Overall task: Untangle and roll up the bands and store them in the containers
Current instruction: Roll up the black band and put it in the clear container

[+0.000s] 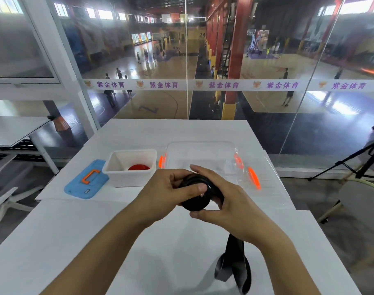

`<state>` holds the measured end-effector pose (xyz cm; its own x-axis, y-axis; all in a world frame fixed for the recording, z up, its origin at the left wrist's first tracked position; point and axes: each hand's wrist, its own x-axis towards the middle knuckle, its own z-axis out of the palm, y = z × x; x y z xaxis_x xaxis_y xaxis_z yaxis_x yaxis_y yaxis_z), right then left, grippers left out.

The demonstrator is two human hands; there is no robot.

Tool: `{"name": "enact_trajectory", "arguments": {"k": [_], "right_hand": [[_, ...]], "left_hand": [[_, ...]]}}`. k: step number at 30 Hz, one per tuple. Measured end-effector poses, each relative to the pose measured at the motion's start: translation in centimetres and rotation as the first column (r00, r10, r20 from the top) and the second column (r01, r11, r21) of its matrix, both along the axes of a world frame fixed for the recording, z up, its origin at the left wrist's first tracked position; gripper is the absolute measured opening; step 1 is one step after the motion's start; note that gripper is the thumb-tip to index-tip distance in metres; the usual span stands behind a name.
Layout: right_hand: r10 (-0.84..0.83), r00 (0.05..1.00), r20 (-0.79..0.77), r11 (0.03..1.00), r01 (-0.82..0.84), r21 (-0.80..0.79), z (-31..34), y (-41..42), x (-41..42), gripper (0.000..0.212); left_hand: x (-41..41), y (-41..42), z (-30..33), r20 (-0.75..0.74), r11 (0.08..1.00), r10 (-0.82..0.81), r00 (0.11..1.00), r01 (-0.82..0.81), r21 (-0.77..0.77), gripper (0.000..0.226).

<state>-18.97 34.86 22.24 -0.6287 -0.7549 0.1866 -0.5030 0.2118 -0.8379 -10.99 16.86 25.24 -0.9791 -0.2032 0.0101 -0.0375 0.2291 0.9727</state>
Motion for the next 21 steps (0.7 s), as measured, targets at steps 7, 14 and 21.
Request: {"name": "enact_trajectory", "arguments": {"k": [7,14,21], "right_hand": [[-0.077,0.997,0.026,0.997,0.078,-0.022,-0.4,0.0,0.3,0.094],[-0.268,0.963,0.012,0.939,0.264,-0.22,-2.7,-2.8,2.3,0.102],[-0.367,0.929,0.044,0.891,0.365,-0.269,-3.5,-3.4,2.7,0.093]], "left_hand": [[-0.3,1.7,-0.3,-0.164,0.983,0.181,0.97,-0.172,0.065,0.016],[-1.6,3.6,-0.8,-0.26,0.867,0.489,0.833,-0.433,0.245,0.007],[-1.7,5.0,-1.8,-0.074,0.881,0.438,0.896,-0.411,0.233,0.031]]}}
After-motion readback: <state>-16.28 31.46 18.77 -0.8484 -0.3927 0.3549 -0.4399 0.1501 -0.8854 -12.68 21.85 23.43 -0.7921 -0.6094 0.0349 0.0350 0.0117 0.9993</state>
